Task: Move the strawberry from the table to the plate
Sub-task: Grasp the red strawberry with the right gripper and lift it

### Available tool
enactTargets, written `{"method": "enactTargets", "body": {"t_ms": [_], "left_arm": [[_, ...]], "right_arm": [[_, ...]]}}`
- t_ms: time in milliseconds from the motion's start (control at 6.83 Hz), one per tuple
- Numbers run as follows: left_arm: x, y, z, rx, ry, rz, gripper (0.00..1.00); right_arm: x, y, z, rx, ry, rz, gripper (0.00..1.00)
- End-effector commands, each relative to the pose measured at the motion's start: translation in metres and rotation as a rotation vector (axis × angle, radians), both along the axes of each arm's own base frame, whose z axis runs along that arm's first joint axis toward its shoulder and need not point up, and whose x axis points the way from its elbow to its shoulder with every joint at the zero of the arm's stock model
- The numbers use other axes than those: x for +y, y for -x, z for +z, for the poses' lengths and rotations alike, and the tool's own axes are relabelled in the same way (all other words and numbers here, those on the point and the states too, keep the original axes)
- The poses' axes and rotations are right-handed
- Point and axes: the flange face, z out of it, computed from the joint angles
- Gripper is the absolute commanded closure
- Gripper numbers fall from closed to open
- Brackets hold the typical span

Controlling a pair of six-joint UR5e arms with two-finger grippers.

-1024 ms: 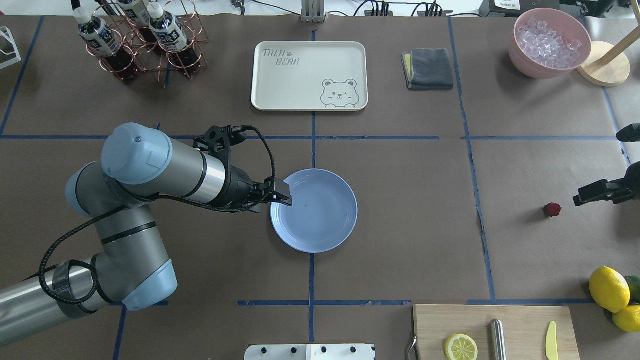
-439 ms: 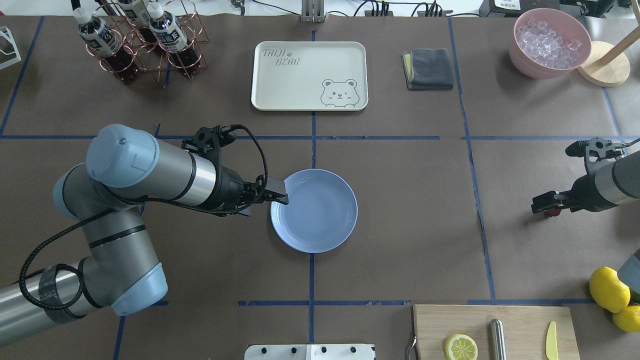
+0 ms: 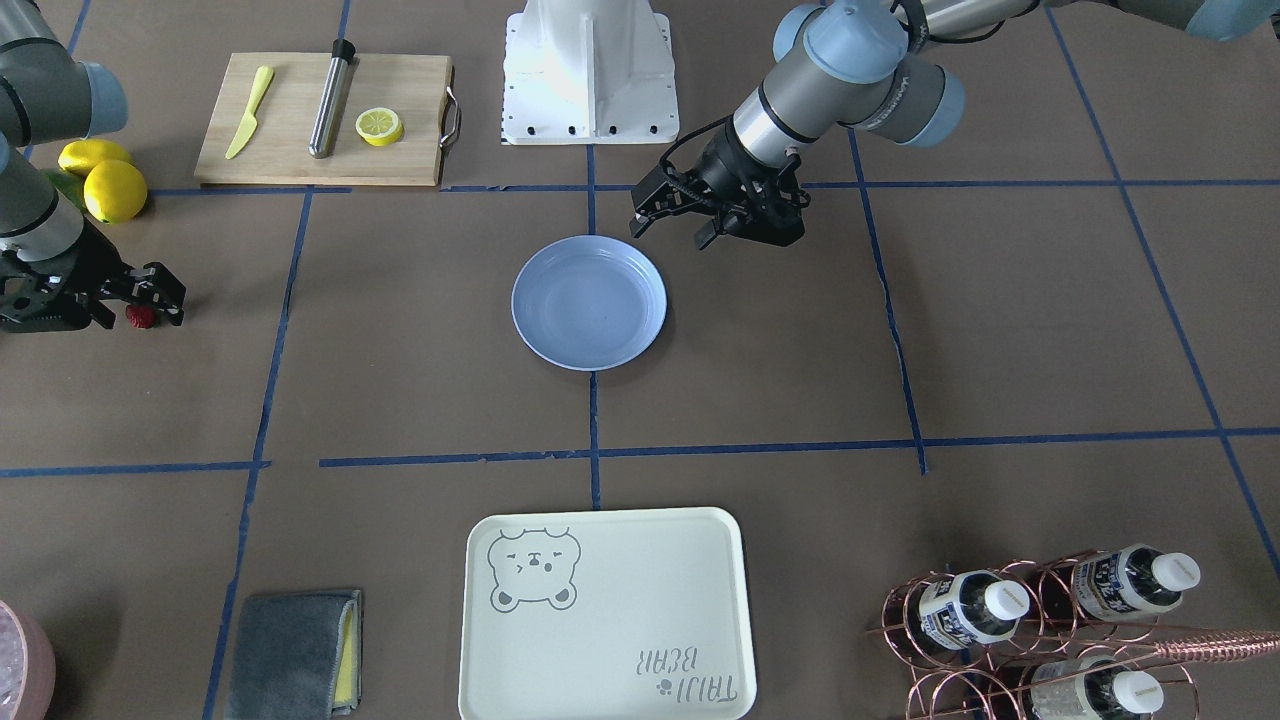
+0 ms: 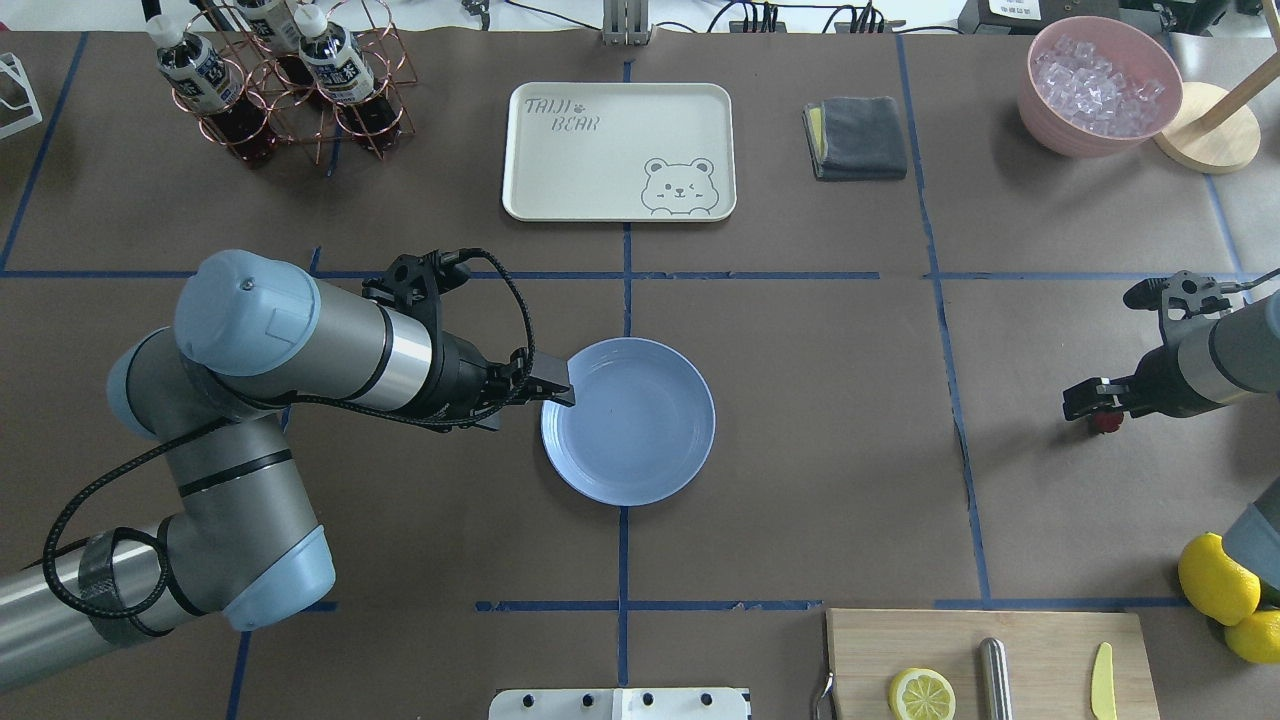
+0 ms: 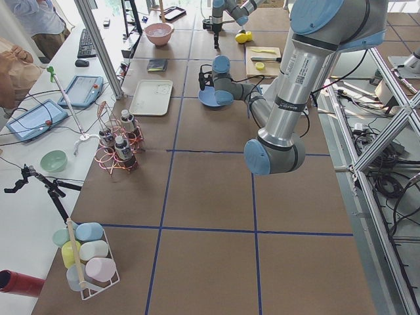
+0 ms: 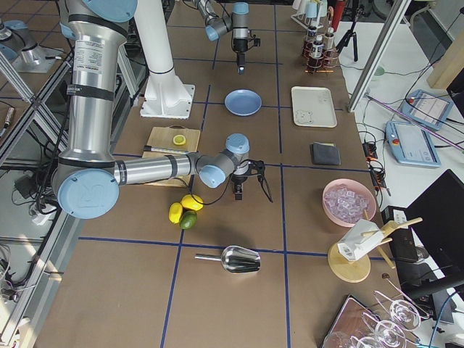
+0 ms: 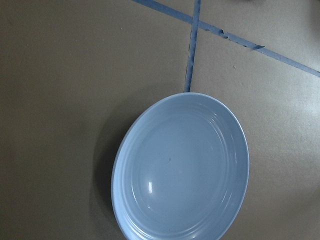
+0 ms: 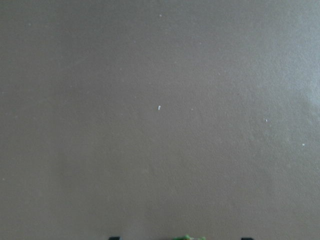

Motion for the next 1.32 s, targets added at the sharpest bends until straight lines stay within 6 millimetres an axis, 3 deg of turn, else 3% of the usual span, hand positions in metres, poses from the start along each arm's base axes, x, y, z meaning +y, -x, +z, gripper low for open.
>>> {"method": "enactTargets", "body": {"t_ms": [0,146,293,439,585,732,878,1171], "left_arm": [[0.0,0.0,0.0,-0.001,0.0,-0.002,0.0],[0.001,0.001,-0.002,0.002,-0.002,-0.002,0.0],[0.001,0.001,-0.002,0.005,0.015,-0.007,0.0],[0.002,0.003,-0.004,0.011,0.018,-0.007,0.0],[0.005,0.008,-0.012,0.032,0.059,-0.007,0.0],[0.005,0.006,-0.011,0.031,0.092,-0.018,0.0],[0.003,0.001,-0.004,0.016,0.101,-0.026,0.0],[0.001,0.002,-0.005,0.017,0.097,-0.029,0.0]], "right_arm": [[0.006,-0.007,0.007,0.012,0.007,-0.001,0.72],[0.008,-0.009,-0.001,-0.002,0.003,-0.004,1.0],[0.01,-0.01,-0.009,-0.015,0.002,-0.001,1.0],[0.013,-0.01,-0.047,-0.051,-0.008,0.002,1.0],[0.003,0.002,-0.102,-0.088,0.055,0.069,1.0],[-0.006,0.024,-0.143,-0.15,0.093,0.122,1.0],[-0.01,0.071,-0.199,-0.237,0.152,0.164,1.0],[0.011,0.164,-0.295,-0.35,0.277,0.237,1.0]]}}
